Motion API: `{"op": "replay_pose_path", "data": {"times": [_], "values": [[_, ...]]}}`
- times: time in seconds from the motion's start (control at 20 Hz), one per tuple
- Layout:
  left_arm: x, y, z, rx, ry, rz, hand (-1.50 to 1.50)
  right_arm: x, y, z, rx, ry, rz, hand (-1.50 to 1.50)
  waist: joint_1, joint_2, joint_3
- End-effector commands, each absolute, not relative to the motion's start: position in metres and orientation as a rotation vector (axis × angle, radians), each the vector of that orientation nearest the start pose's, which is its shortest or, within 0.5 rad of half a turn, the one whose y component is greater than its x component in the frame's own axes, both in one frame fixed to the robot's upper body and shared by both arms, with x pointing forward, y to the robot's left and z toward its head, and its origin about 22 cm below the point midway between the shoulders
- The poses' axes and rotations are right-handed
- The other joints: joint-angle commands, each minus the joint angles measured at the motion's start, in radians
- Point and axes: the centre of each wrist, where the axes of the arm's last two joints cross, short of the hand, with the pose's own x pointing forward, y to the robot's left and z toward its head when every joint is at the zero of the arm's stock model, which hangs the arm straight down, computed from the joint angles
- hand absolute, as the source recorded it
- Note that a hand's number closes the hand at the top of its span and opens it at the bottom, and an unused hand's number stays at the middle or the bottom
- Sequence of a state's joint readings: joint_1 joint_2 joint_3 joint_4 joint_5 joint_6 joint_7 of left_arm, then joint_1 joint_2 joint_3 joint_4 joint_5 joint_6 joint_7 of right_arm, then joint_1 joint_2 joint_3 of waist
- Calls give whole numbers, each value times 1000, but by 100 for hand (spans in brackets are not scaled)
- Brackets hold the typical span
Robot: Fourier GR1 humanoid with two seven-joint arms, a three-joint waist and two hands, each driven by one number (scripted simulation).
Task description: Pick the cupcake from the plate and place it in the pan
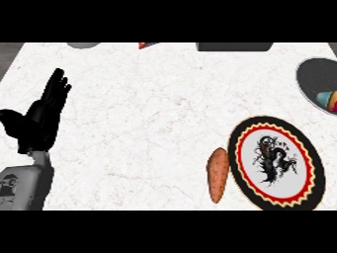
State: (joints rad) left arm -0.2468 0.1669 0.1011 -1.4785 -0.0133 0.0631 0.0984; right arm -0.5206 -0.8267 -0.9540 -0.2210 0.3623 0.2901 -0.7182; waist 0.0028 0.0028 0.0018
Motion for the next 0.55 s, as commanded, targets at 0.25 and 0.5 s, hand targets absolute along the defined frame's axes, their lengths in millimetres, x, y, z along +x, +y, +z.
{"op": "replay_pose_path", "data": {"times": [0.25, 0.5], "values": [[292, 270, 45, 218, -1621, -39, 0, 182, -585, 32, -579, -1684, -152, -150, -11, -6, -3], [288, 289, 42, 205, -1603, -32, 0, 179, -585, 52, -664, -1624, -75, -150, -15, -7, -4]]}}
